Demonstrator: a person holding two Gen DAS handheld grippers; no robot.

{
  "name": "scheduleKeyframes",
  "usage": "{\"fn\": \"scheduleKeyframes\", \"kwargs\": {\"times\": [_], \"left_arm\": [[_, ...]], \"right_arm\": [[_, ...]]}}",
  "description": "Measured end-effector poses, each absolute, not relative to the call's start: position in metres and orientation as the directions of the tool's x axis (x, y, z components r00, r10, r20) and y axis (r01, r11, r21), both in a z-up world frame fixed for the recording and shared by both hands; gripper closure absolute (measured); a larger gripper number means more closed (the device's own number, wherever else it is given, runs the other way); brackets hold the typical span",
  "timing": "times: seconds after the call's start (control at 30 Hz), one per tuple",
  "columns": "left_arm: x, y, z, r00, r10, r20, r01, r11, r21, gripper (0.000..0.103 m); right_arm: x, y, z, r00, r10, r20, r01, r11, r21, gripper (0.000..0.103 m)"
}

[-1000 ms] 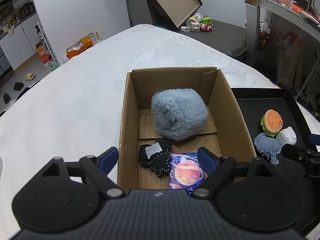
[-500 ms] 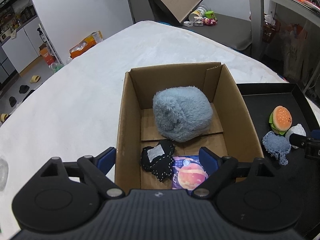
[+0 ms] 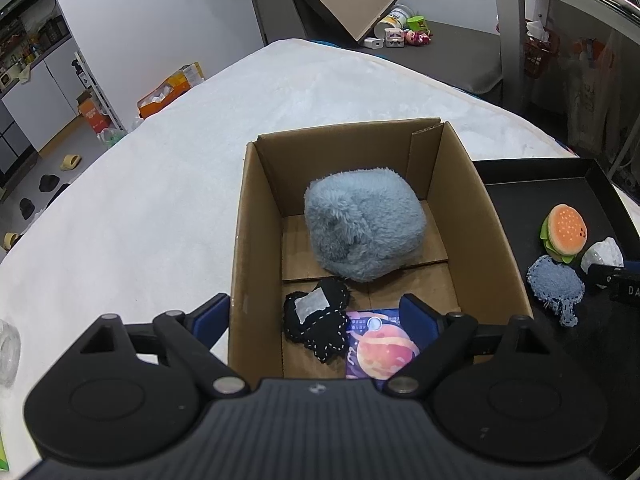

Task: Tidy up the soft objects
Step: 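Grasp the white wrapped bundle on the tray with the right gripper, then carry the white bundle into the box while the left gripper grips the box wall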

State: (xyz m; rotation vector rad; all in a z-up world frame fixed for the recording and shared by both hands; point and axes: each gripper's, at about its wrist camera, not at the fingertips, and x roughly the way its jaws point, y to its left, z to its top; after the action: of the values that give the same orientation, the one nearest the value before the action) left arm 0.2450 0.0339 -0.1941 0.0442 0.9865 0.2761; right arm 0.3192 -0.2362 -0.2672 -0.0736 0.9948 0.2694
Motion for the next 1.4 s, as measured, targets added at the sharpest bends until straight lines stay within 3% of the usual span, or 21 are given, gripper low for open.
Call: {"fn": "scheduleKeyframes", "kwargs": {"times": [1.13,1.4], "left_arm": [[0.216,0.063,-0.178,0.59,0.165,-0.791,-0.235,0.972,0.027,0.014],[0.207,0.076,-0.177,0.617,0.128,-0.776,-0.237,0.971,-0.029,0.022]], "right_arm": [[0.293,-0.188,-0.179,0.629,0.287,-0.723,-0.381,0.924,0.034,0.061],[0.285,-0.157,-0.161,0.627,0.337,-0.702,-0.439,0.898,0.039,0.061]]}}
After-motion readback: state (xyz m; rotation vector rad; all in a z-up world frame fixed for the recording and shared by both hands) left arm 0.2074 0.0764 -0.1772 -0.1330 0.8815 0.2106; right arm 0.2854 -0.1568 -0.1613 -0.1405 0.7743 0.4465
